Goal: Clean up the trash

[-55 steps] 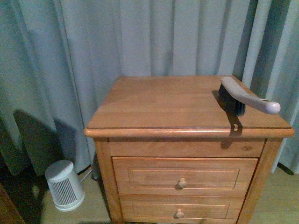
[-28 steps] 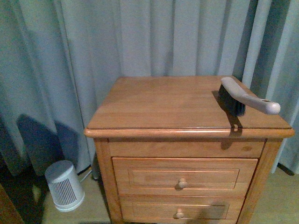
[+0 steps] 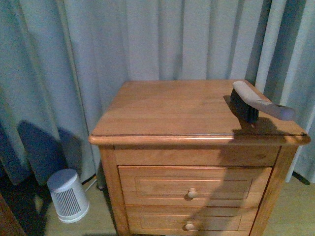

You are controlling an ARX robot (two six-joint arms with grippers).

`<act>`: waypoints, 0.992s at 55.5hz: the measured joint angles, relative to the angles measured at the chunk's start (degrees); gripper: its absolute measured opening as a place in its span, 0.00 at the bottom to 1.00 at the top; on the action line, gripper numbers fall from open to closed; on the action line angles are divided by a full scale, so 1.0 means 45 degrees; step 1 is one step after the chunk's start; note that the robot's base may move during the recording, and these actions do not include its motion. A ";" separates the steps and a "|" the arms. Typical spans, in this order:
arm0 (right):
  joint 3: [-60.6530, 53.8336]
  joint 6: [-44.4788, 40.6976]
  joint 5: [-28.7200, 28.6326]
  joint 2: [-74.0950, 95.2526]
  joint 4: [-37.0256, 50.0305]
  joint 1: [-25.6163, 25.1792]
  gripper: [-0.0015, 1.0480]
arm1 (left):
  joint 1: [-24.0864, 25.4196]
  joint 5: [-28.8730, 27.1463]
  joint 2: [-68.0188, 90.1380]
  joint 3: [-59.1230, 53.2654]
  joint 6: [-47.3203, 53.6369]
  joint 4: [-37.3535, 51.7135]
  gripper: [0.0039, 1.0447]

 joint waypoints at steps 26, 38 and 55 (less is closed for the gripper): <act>0.3808 0.2263 -0.0019 0.4337 -0.1559 0.1268 0.93 | 0.0000 0.0000 0.0000 0.0000 -0.0010 0.0000 0.28; 0.4697 0.2686 -0.0010 0.5683 -0.1841 0.1384 0.93 | 0.0000 0.0005 0.0000 0.0000 -0.0029 0.0000 0.28; 0.5527 0.3128 -0.0248 0.7077 -0.1865 0.1802 0.93 | 0.0000 0.0000 0.0000 0.0000 -0.0034 0.0000 0.28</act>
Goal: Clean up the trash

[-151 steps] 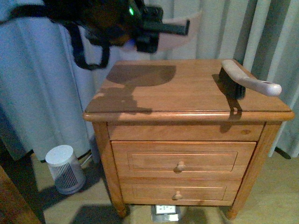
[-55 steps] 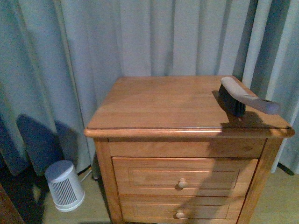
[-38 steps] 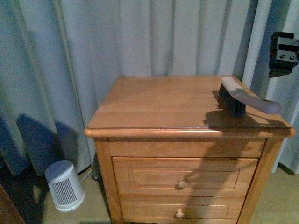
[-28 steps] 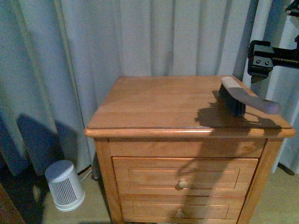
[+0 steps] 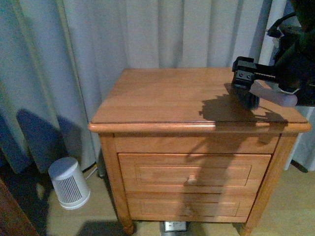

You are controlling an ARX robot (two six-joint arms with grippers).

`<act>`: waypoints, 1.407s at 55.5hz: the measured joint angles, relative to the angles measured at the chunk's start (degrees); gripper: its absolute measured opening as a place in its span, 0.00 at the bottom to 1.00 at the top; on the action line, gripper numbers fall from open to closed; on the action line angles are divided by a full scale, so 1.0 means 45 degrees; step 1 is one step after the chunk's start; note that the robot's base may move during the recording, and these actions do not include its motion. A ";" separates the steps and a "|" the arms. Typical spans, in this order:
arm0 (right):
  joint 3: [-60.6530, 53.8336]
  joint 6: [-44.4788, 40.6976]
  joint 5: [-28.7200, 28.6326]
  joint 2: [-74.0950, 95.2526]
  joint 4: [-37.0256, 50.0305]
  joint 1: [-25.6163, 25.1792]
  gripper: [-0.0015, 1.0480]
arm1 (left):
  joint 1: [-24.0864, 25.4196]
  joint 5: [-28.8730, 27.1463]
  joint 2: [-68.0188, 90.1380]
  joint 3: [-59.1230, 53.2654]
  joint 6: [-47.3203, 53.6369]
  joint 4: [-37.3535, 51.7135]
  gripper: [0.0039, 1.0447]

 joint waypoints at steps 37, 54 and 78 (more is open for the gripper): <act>-0.0583 -0.0194 0.0058 0.0083 0.0991 -0.0058 0.20 | 0.0000 0.0000 0.0000 0.0000 0.0000 0.0000 0.28; -0.4056 -0.2419 0.1180 -0.3730 0.4459 -0.0155 0.20 | 0.0000 0.0005 0.0000 0.0000 0.0000 0.0000 0.28; -1.0292 -0.4337 0.1598 -1.3556 0.6989 -0.1593 0.20 | 0.0000 0.0000 0.0000 0.0000 0.0000 0.0000 0.28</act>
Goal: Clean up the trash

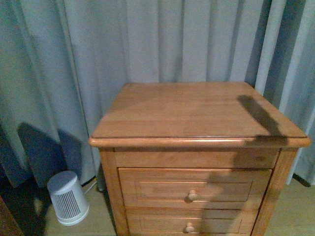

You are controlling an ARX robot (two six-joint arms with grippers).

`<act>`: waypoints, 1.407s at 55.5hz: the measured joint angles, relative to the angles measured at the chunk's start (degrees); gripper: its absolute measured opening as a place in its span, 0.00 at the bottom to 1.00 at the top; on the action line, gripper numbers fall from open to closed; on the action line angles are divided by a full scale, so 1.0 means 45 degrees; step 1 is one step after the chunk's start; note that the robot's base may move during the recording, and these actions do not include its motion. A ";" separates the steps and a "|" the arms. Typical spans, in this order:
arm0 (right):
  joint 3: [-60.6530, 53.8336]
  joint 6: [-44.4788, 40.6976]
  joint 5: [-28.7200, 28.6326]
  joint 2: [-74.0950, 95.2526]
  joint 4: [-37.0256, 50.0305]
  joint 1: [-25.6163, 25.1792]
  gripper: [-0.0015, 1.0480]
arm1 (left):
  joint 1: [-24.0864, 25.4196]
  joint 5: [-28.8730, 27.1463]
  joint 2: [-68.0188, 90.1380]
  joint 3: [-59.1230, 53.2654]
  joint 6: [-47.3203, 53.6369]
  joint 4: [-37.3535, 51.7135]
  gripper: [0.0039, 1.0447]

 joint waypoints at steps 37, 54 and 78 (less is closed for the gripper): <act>-0.2021 -0.1855 0.0840 -0.4153 0.0908 0.0121 0.20 | 0.0000 0.0078 0.0000 0.0000 0.0000 0.0000 0.28; -0.2021 -0.1948 0.0651 -0.4221 0.0908 0.0175 0.20 | 0.0034 -0.0015 -0.0034 -0.0005 -0.0029 0.0005 0.28; -0.2021 -0.1948 0.0792 -0.4231 0.0908 0.0151 0.20 | 0.0029 -0.0024 -0.0039 -0.0010 -0.0044 -0.0005 0.28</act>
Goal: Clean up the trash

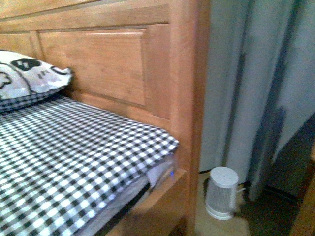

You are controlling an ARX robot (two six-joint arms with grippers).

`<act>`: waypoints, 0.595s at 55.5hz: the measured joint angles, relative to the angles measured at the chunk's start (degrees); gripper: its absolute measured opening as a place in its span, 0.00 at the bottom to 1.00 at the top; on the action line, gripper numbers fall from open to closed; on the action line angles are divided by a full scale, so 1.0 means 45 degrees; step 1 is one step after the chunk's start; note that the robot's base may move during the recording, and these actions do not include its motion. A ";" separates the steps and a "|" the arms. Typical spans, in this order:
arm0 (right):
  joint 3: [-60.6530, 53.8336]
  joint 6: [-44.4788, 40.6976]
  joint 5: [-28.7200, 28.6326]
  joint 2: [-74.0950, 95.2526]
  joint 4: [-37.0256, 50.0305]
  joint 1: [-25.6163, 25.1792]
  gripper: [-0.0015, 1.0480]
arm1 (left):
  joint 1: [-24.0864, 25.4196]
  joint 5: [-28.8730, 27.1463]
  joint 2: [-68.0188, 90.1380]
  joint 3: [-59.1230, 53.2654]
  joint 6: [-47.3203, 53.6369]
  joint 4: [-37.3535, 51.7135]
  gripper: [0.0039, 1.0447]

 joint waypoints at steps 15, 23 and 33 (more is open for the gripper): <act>-0.0005 0.0005 0.0010 0.0010 0.0000 -0.0005 0.20 | 0.0000 0.0019 0.0000 0.0000 -0.0005 -0.0005 0.27; -0.0010 0.0005 0.0005 0.0010 0.0000 -0.0005 0.20 | 0.0000 0.0019 0.0010 -0.0005 -0.0005 -0.0005 0.27; -0.0010 0.0005 0.0019 0.0010 0.0000 -0.0005 0.20 | 0.0000 0.0024 -0.0005 -0.0005 -0.0005 -0.0005 0.27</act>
